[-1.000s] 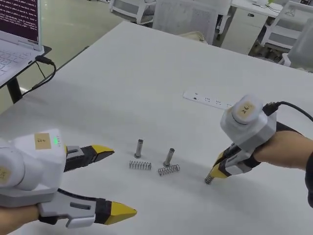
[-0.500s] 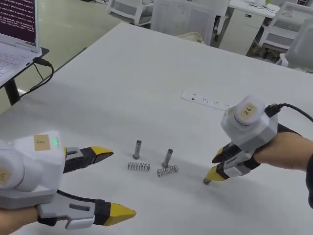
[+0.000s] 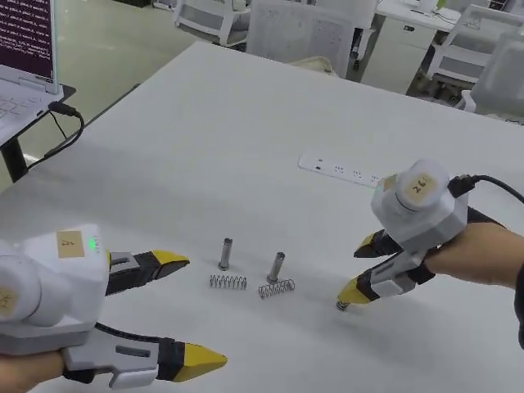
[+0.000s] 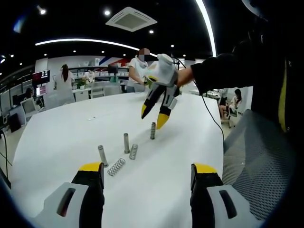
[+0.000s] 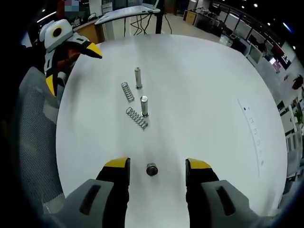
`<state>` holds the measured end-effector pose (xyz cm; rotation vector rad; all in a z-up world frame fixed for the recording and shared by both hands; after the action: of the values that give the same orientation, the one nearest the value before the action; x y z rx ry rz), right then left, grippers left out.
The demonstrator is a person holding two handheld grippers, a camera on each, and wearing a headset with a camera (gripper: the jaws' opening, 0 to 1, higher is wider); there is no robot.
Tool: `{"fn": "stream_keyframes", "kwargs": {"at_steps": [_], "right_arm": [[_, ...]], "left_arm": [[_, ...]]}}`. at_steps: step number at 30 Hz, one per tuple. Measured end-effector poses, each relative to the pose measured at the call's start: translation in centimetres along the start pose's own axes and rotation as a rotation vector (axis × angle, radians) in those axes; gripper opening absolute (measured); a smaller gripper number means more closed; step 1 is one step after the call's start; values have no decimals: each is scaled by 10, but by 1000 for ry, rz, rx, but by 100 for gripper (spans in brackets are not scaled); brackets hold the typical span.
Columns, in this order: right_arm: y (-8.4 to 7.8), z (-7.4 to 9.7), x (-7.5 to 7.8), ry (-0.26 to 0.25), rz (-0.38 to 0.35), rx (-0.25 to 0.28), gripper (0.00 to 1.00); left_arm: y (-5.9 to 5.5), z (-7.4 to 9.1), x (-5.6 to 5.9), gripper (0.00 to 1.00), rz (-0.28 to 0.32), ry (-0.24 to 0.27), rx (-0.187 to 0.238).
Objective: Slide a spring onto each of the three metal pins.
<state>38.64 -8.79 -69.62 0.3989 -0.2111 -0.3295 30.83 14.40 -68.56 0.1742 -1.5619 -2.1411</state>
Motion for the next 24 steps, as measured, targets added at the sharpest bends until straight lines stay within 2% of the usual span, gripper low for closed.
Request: {"fn": "stream_keyframes", "kwargs": {"at_steps": [5, 13, 24], "right_arm": [[3, 2, -2, -5, 15, 10, 45], [24, -2, -7, 20, 57, 38, 43], [41, -25, -15, 80, 116, 42, 37]], "left_arm": [[0, -2, 0, 70, 1, -5, -2], [0, 0, 0, 69, 4, -2, 0], [-3, 5, 1, 68, 13, 14, 1]]}}
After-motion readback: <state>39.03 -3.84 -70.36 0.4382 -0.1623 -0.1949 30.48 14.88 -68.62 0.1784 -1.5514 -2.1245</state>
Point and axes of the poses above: the centre of the closed fingertips' face, and the gripper's own axes: z roughly backward along the fingers, x roughly to its right, y roughly out of its top, the point moved 5 cm from there along z, roughly backward along the fingers, and after that the axes turned 8 degrees about z, right-handed, at the moved point
